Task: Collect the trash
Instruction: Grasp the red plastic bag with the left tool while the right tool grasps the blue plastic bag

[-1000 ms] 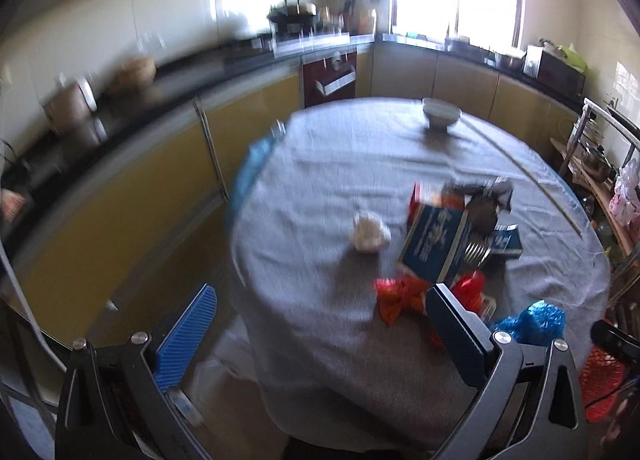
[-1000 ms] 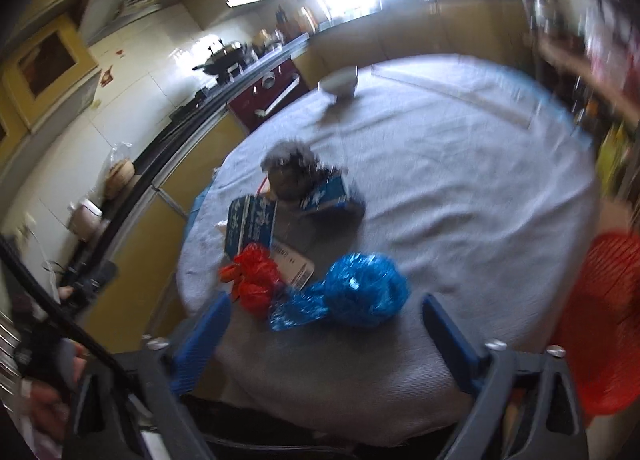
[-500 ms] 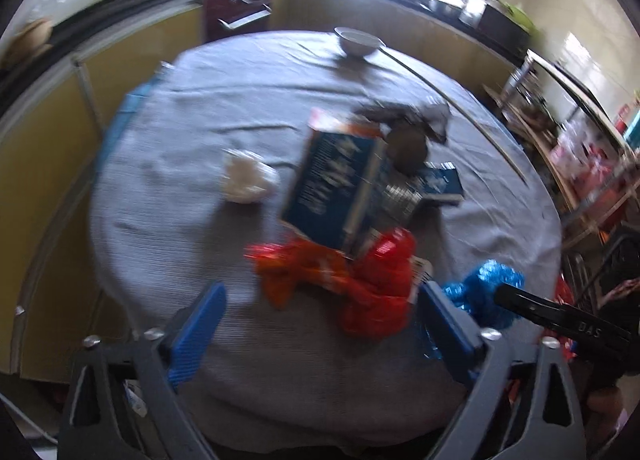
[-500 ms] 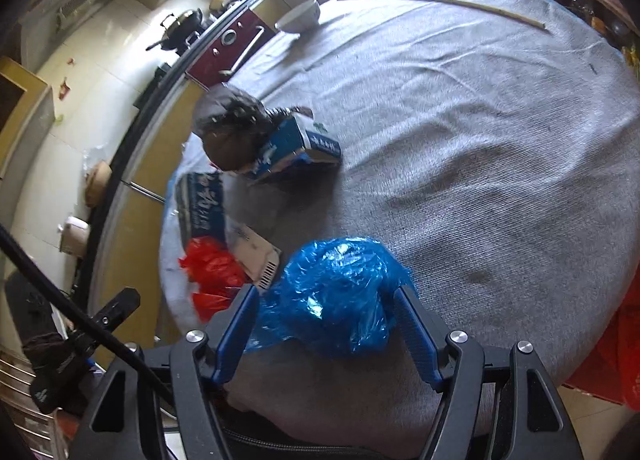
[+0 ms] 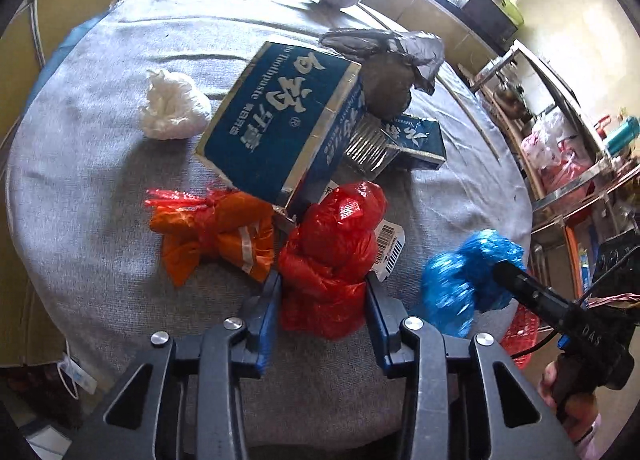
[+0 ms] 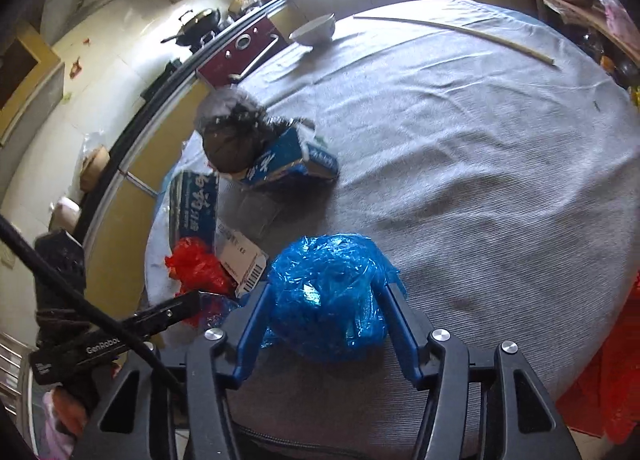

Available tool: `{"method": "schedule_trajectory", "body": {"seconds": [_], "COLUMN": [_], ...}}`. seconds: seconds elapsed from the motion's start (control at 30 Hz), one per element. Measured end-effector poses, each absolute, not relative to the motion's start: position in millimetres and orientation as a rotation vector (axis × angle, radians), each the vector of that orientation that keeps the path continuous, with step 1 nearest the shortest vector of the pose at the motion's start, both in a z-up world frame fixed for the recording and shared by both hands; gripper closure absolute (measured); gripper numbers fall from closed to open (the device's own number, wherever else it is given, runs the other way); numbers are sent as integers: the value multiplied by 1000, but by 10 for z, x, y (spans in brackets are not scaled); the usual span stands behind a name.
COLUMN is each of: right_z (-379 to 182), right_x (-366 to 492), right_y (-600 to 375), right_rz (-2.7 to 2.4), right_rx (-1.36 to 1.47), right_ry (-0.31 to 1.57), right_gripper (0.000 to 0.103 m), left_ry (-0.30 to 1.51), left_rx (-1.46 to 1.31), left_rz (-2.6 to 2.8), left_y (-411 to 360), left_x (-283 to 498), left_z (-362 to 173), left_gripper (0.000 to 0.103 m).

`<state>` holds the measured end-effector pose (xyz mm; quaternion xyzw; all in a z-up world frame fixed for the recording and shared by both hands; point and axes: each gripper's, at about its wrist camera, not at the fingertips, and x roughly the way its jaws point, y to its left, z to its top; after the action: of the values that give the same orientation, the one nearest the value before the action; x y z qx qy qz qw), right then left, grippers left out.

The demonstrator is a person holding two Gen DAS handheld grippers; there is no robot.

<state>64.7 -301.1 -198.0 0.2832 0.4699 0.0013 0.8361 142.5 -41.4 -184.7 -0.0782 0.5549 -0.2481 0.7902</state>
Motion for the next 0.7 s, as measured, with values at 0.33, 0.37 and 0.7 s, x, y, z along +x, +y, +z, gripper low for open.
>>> {"method": "schedule_trajectory", "body": {"seconds": [0.33,0.37,0.7], "right_z": [-1825,-1812,-1591], "right_x": [318,271,-559], "right_y": [-3632,-3715,-4622], "right_rz": [-116,-136,-389], "right_rx": [685,696,734], "right_ry": [881,870,775], "right_gripper": [44,44,44], "left_ry": [1137,1127,1115], "left_rx": [-86,-71,198], "left_rz": [-621,-643,-977], "left_y": [-565,-633,-1942], "left_x": [1089,1061,643], "left_z": [-1520,-1477,-1268], "left_gripper": [63,63,63]}}
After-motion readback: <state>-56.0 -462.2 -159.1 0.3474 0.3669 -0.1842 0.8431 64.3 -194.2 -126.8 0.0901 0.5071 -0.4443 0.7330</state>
